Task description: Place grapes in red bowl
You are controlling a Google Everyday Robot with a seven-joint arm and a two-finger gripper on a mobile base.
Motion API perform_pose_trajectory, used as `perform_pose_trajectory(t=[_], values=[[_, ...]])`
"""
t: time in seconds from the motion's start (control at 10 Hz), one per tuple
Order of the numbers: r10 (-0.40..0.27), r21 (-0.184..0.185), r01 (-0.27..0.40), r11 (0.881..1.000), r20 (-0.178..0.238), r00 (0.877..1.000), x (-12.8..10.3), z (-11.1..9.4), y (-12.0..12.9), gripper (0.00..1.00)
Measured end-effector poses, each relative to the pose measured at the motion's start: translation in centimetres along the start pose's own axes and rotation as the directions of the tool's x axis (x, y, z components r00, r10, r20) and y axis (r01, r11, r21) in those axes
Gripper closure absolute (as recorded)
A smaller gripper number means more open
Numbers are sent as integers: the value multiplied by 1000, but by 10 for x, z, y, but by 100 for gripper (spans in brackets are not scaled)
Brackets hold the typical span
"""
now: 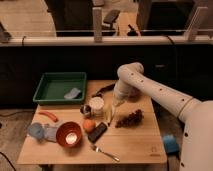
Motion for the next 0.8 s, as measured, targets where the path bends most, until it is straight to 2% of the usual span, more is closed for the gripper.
perform_pose_trajectory(t=[0.1,0.3,0.5,0.6,0.8], values=[[8,-9,-8,1000,-6,1000,8,1,6,21],[30,-27,-31,999,-32,999,24,6,20,20],[52,-30,-53,998,-31,998,37,12,30,20],[70,-33,-71,997,-27,997,52,17,41,20],[72,-43,-72,996,-20,997,61,24,49,20]])
